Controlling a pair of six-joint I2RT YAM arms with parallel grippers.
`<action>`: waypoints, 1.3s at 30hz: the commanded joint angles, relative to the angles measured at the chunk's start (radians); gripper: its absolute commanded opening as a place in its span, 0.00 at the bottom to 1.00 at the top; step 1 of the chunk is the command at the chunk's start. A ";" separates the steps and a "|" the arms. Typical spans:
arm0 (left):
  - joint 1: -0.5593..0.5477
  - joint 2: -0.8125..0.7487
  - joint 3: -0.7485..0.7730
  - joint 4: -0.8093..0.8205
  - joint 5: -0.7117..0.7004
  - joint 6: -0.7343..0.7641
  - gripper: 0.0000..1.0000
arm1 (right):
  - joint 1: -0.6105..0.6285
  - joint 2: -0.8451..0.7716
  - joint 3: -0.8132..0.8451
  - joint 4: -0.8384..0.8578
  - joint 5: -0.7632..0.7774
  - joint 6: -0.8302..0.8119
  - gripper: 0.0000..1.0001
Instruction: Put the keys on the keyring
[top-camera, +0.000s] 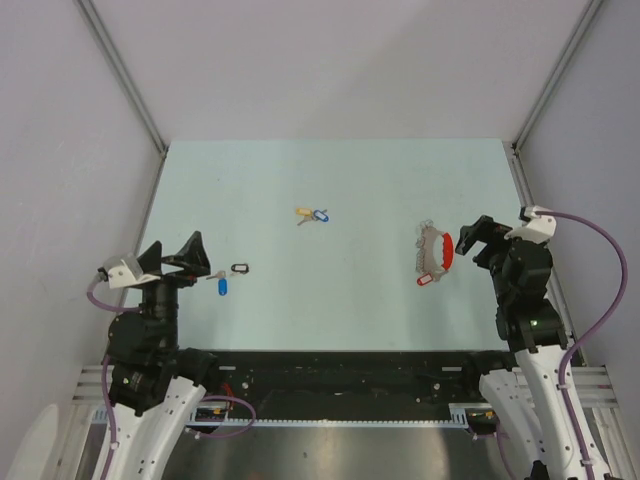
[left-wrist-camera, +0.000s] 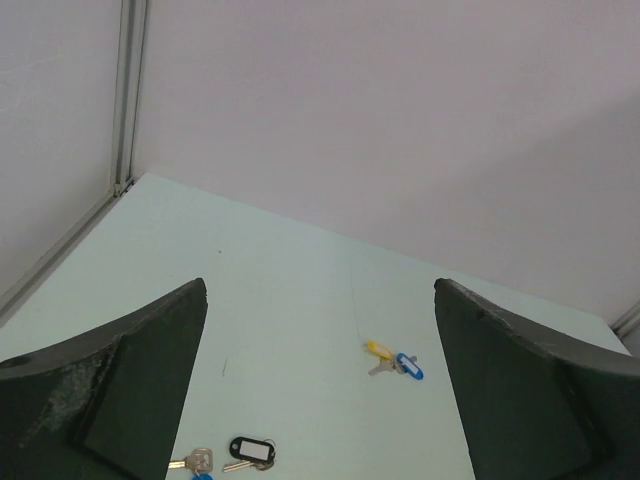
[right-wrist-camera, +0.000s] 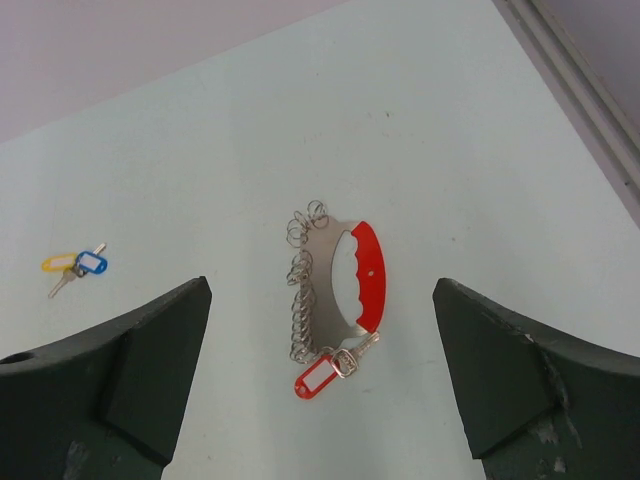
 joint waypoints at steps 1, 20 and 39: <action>0.016 0.023 -0.007 0.014 0.013 -0.010 1.00 | -0.007 0.011 0.001 0.045 -0.033 -0.005 1.00; 0.036 0.062 -0.013 0.038 0.093 -0.017 1.00 | -0.007 0.257 0.006 0.042 -0.293 0.007 0.95; 0.059 0.033 -0.019 0.046 0.150 -0.010 1.00 | 0.101 0.773 0.079 0.094 -0.275 -0.024 0.82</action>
